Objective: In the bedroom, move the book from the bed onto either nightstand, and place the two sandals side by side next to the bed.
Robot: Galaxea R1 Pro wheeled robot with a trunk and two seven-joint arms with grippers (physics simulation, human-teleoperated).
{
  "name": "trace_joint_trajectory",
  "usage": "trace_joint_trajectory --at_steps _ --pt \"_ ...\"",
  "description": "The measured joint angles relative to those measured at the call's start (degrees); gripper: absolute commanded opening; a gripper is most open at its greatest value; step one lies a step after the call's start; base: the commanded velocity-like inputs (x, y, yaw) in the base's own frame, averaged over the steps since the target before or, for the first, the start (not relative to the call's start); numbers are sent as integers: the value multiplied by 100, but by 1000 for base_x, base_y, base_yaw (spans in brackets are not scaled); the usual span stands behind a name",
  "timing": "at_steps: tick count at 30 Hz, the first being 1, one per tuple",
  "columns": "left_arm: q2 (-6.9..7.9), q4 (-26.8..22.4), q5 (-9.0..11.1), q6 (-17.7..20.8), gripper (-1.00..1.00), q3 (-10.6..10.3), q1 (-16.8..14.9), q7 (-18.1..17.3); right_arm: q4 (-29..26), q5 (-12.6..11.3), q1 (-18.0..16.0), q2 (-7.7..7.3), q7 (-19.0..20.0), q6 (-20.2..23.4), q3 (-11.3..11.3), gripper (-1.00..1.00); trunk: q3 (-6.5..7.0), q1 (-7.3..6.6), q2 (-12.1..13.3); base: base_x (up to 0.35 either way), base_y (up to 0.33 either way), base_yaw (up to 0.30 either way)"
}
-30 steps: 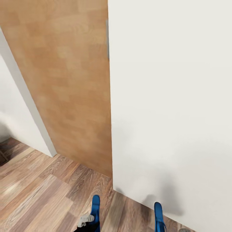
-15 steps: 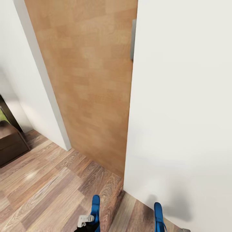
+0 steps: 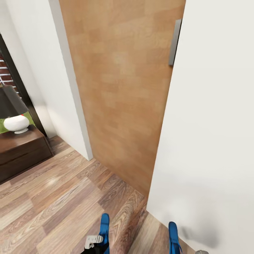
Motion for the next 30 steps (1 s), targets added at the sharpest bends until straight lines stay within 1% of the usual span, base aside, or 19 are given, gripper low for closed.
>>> trace_joint_trajectory --at_steps 19,30 --pt "-3 0 0 0 -100 1 0 0 0 2 0 1 3 0 1 -100 0 0 0 0 0 291" --pt "0 0 0 0 -100 2 1 0 0 1 0 3 1 0 4 -100 -22 0 0 0 0 291"
